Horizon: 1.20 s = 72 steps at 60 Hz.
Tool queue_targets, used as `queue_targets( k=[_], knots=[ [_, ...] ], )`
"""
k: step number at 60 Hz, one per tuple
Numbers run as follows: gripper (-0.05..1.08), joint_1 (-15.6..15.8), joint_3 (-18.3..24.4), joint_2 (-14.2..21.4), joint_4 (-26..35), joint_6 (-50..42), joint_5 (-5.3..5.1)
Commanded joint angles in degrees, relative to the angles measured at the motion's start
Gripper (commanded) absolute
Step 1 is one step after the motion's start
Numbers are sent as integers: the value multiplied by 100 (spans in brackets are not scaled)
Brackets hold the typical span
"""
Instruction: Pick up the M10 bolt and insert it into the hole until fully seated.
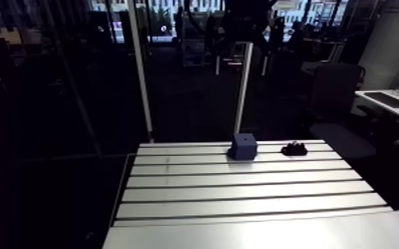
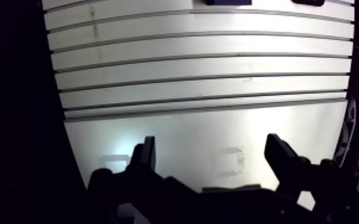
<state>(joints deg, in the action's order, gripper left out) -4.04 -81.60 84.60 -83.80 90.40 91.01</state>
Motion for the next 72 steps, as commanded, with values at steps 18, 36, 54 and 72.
queue_targets(
  k=[18, 36, 54, 72],
  knots=[
    [1, 730, 590, -519, 0, -27, -62],
    [1, 721, 562, -512, -18, -18, -18],
    [1, 712, 539, -469, -124, 0, -9],
    [1, 661, 450, -408, -185, 57, 7]
  ],
)
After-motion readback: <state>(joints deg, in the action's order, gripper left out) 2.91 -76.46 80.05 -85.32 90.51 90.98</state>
